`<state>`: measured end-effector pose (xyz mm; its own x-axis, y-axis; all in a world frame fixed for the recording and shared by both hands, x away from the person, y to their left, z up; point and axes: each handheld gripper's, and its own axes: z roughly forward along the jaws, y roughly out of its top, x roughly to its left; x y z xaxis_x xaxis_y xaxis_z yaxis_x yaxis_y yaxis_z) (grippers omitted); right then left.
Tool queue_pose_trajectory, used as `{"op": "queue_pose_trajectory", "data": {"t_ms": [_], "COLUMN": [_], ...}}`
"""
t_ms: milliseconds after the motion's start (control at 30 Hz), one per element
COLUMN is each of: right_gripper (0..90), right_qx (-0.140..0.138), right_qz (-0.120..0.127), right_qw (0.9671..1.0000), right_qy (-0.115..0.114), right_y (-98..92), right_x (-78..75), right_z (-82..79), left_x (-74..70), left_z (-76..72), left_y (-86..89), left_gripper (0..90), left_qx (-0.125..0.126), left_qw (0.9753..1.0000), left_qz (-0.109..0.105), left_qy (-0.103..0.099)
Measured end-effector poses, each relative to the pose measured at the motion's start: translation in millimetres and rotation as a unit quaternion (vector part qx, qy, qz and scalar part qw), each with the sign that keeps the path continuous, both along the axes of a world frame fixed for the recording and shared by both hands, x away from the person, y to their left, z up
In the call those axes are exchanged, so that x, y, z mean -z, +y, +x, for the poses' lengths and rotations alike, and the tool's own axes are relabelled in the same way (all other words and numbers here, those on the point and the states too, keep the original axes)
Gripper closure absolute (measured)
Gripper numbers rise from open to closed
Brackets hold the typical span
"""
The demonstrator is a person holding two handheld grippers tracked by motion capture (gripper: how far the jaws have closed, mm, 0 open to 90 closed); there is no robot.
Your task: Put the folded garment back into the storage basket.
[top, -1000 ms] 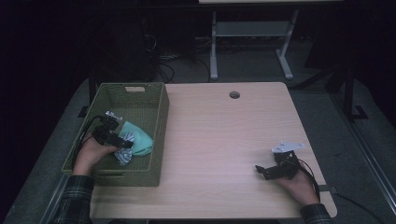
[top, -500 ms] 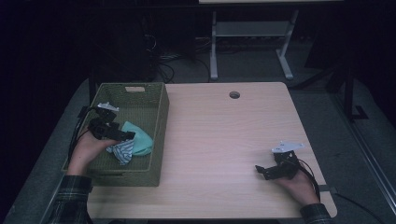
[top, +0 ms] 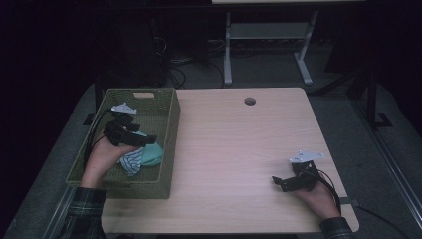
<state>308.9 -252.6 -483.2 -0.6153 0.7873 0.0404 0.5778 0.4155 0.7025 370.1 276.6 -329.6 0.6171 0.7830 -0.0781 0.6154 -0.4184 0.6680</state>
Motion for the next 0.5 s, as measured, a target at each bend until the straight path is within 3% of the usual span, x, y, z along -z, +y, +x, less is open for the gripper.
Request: {"op": "queue_pose_trajectory", "data": {"t_ms": [233, 500], "right_gripper": [1.9, 1.9], "right_qx": [0.0, -0.001], "right_qz": [0.0, -0.001], "right_qw": [1.0, 1.0], "right_qy": [0.0, -0.002], "right_y": [0.0, -0.2], "right_x": [-0.1, 0.0], "right_z": [0.0, 0.3], "left_x": [-5.6, -8.0], "left_z": [-4.1, -10.0], "left_y": [-21.2, -57.5], "left_gripper": [14.9, 14.9], "left_qx": [0.028, 0.068], "left_qw": [0.9995, 0.9973], "left_qz": [-0.012, -0.018], "left_qy": [-0.01, -0.02]}}
